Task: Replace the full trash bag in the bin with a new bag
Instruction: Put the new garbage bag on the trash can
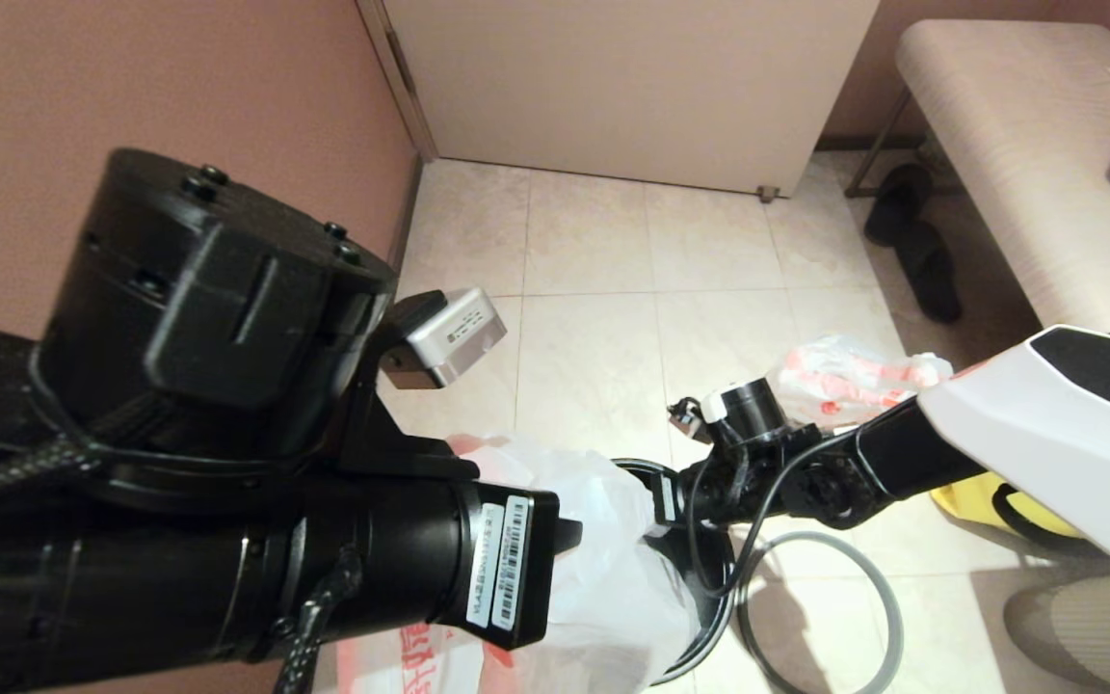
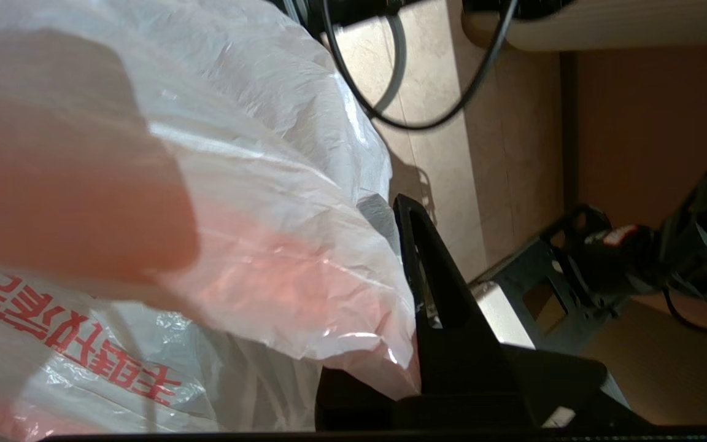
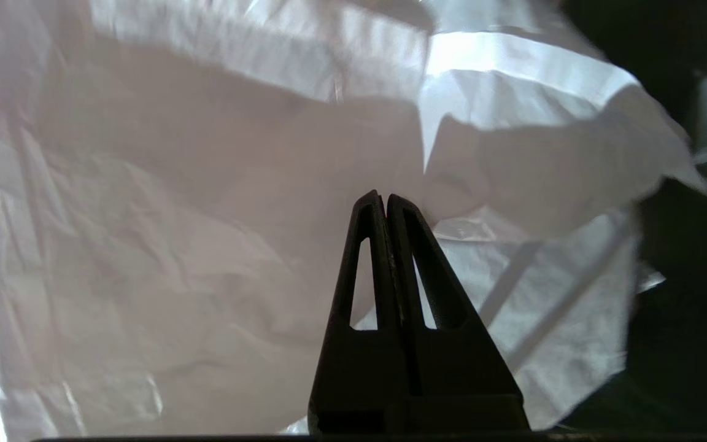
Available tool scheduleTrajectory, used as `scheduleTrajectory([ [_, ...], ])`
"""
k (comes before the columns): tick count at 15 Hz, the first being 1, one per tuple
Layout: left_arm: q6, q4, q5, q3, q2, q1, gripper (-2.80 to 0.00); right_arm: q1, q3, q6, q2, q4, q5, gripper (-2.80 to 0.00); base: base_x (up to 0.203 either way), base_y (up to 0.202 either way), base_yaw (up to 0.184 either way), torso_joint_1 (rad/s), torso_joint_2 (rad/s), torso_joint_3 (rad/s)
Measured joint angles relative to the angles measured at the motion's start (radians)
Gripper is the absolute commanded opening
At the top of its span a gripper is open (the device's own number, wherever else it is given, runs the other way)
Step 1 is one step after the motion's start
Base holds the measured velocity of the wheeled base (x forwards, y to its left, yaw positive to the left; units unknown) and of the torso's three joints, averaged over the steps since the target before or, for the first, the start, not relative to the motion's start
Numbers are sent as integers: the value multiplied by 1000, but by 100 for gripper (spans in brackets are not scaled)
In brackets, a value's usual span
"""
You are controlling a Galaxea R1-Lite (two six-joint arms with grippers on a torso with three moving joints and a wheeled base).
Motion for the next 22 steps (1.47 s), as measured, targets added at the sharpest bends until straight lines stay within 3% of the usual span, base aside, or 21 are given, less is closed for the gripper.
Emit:
scheduleTrajectory([
  [5,5,-205,-107,118,-8,90,-280,64,-102,-58,120,157,-23,-280,0,0,0,0,0,0],
  [9,10,-423,-178,217,-26,139,-280,68,-239,-66,230,206,-110,-280,0,0,0,0,0,0],
  [14,56,-918,-341,475,22,196,-280,63,-328,-66,335,206,-158,-280,0,0,0,0,0,0],
  [18,68,-1266,-371,601,137,222,-280,62,-331,-42,330,221,-158,-280,0,0,0,0,0,0],
  [20,94,-1321,-373,622,132,224,-280,62,-304,-10,267,254,-151,-280,0,0,0,0,0,0],
  [22,135,-1225,-373,629,95,224,-280,63,-241,27,169,276,-148,-280,0,0,0,0,0,0],
])
